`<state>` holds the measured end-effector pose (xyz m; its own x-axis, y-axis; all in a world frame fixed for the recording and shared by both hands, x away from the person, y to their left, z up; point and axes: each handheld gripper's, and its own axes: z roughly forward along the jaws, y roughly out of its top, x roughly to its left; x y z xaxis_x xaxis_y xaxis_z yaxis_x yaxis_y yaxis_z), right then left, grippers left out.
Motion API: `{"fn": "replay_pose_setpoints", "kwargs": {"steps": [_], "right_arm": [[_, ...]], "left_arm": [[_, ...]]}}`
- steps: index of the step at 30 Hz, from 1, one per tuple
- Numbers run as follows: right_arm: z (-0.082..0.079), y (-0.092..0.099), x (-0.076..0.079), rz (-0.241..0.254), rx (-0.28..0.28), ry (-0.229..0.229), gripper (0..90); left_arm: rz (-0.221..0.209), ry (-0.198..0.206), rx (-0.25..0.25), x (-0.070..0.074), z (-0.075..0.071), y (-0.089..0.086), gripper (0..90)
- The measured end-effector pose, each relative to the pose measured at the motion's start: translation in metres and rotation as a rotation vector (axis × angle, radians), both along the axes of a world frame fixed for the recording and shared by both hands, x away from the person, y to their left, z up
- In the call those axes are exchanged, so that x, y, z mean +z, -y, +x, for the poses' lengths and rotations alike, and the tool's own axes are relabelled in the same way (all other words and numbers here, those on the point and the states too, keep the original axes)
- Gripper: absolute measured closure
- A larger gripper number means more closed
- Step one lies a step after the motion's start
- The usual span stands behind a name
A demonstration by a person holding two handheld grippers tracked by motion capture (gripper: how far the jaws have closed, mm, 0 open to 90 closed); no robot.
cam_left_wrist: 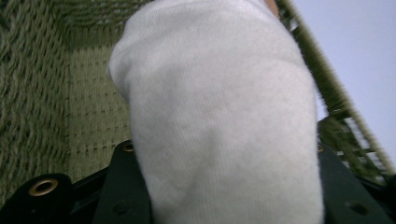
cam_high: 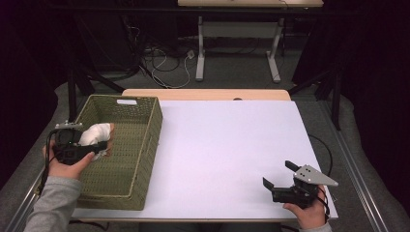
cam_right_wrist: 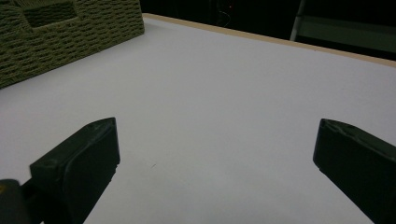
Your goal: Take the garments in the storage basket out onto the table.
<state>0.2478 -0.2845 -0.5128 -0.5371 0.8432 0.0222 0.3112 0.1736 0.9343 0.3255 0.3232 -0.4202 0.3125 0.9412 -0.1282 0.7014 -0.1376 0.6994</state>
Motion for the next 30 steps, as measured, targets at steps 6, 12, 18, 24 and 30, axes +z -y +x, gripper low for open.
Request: {"fn": "replay_pose_setpoints", "kwargs": {"steps": [6, 12, 18, 24, 30], "right_arm": [[0.0, -0.001, 0.0, 0.002, 0.003, -0.004, 0.2], [-0.001, -0.001, 0.0, 0.003, 0.002, -0.004, 0.3], [0.0, -0.001, 0.0, 0.0, 0.0, -0.006, 0.3], [-0.001, -0.001, 0.0, 0.001, 0.006, -0.003, 0.4], [-0.001, -0.003, 0.0, -0.009, 0.009, 0.005, 0.5]], "left_arm": [[-0.042, 0.072, -0.015, 0.01, -0.017, 0.02, 57.9], [-0.059, 0.13, -0.025, 0.017, -0.03, 0.036, 58.0], [-0.128, 0.135, -0.06, 0.015, -0.03, 0.054, 58.1], [-0.151, 0.138, -0.115, 0.01, -0.026, 0.077, 58.1], [-0.174, 0.154, -0.174, 0.004, -0.02, 0.106, 58.1]]}}
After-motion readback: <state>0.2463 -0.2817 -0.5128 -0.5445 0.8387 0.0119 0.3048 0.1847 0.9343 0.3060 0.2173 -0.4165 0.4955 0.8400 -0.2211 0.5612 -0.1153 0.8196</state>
